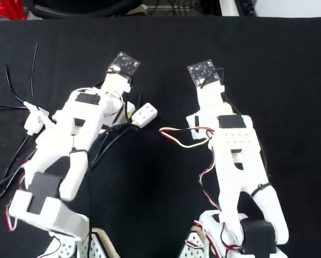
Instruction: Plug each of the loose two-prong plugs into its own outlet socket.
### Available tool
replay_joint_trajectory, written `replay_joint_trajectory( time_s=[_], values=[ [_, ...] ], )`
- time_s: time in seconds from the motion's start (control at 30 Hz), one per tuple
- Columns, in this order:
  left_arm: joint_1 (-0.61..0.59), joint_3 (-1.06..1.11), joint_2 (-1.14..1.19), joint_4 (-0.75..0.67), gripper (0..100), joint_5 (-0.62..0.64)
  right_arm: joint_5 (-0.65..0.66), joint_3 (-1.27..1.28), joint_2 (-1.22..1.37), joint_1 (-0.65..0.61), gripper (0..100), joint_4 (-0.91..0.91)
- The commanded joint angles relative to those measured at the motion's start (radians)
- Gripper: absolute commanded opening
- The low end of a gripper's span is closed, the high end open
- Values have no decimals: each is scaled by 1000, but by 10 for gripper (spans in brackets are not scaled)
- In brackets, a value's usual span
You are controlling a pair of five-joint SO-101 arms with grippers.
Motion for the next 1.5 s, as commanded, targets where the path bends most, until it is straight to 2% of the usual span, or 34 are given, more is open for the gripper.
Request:
replay_joint_trajectory(
  time_s=[0.0,0.5,0.57,0.73,0.87,0.97,1.1,1.23,1.47],
  values=[
    [-10,-79,54,-20,242,-3,17,-10,2,11,18,-17],
    [-10,-108,117,21,239,-9,20,-2,2,11,18,-17],
    [-10,-113,114,40,200,-9,20,-2,2,11,18,-17],
    [4,-119,114,69,28,-9,20,-1,2,11,18,-17],
    [4,-114,112,72,38,-9,20,-1,2,11,18,-17],
    [2,-137,98,141,36,-9,20,-1,2,11,18,-17],
    [-42,-142,-12,210,36,-3,20,-1,2,11,18,-17],
    [-102,-67,-173,184,36,63,20,-1,2,11,18,-17],
    [-101,113,-451,169,36,69,20,-1,2,11,18,-17]
  ],
)
